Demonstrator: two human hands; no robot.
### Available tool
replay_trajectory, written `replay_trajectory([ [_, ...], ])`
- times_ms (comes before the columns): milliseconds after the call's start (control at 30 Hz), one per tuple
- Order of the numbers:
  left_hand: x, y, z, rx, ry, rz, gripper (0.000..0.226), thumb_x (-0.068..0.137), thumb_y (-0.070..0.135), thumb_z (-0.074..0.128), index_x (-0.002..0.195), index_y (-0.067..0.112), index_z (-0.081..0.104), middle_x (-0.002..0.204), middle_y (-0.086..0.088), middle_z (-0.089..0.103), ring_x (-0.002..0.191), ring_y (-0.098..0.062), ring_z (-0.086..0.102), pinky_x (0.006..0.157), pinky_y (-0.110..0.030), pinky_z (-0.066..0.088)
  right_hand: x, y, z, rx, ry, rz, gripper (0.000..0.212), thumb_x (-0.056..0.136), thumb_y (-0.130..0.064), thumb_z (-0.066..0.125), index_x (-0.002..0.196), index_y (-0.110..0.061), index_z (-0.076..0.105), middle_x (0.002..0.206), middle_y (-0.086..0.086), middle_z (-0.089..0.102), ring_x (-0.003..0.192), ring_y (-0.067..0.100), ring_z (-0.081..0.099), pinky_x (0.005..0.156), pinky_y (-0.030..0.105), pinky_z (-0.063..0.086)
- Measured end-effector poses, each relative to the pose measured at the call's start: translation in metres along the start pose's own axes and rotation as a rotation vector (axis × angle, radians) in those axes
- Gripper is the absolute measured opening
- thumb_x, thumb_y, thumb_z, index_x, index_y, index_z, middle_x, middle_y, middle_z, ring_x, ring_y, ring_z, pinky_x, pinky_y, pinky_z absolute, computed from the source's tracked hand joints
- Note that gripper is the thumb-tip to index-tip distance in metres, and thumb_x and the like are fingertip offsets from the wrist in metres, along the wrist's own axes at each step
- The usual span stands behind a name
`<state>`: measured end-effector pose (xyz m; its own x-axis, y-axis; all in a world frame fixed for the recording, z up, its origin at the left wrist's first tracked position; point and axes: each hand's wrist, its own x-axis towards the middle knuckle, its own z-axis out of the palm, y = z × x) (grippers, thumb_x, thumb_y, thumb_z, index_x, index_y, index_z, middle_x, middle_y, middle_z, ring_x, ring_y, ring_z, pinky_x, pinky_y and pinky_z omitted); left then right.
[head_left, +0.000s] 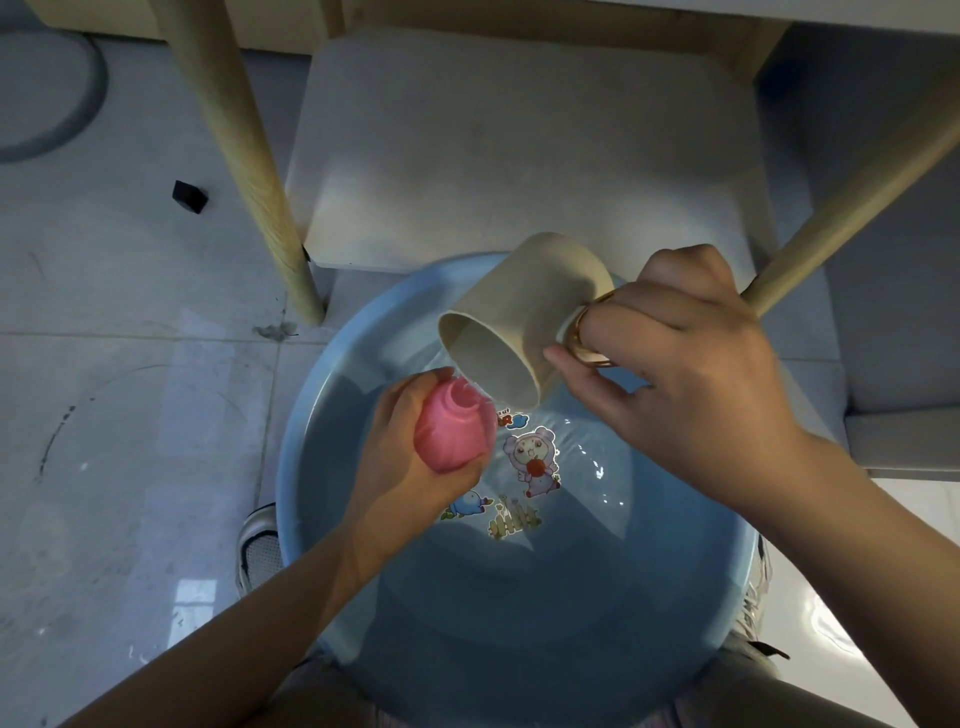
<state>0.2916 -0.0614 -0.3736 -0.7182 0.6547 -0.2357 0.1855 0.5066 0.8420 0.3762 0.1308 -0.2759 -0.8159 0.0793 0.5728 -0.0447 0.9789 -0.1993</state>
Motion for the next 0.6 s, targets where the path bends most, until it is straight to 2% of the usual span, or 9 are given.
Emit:
replay_trajectory([
  [233, -0.0001, -0.0021, 0.0016, -0.002, 0.005, 0.014, 0.078, 0.061, 0.026, 0.087, 0.123, 0.039, 0.04, 0.124, 0.012, 0.041, 0.11, 0.005, 0.045, 0.078, 0.0, 0.041, -0.0018, -0.0006, 0.0021, -0.004, -0.004, -0.031, 0.031, 0.087, -0.013, 0.063, 0.059, -0.007, 0.054, 0.056, 0.005, 0.051, 0.068, 0.021, 0.037, 0.071, 0.03, 0.03],
  [400, 0.0018, -0.0035, 0.0022, -0.001, 0.003, 0.024, 0.077, 0.06, 0.025, 0.087, 0.114, 0.049, 0.038, 0.12, 0.016, 0.04, 0.11, 0.014, 0.04, 0.08, 0.001, 0.039, -0.0017, -0.0008, 0.004, 0.003, 0.001, -0.072, 0.029, 0.088, -0.012, 0.063, 0.06, -0.008, 0.056, 0.056, 0.006, 0.052, 0.066, 0.025, 0.042, 0.072, 0.031, 0.032],
  [600, 0.0014, -0.0079, 0.0026, 0.026, -0.014, -0.02, 0.082, 0.059, 0.027, 0.089, 0.125, 0.037, 0.042, 0.122, 0.013, 0.043, 0.109, 0.004, 0.046, 0.079, -0.005, 0.042, -0.0028, -0.0009, 0.0027, 0.005, -0.016, -0.096, 0.03, 0.089, -0.012, 0.062, 0.06, -0.007, 0.057, 0.057, 0.006, 0.053, 0.063, 0.028, 0.048, 0.072, 0.032, 0.035],
])
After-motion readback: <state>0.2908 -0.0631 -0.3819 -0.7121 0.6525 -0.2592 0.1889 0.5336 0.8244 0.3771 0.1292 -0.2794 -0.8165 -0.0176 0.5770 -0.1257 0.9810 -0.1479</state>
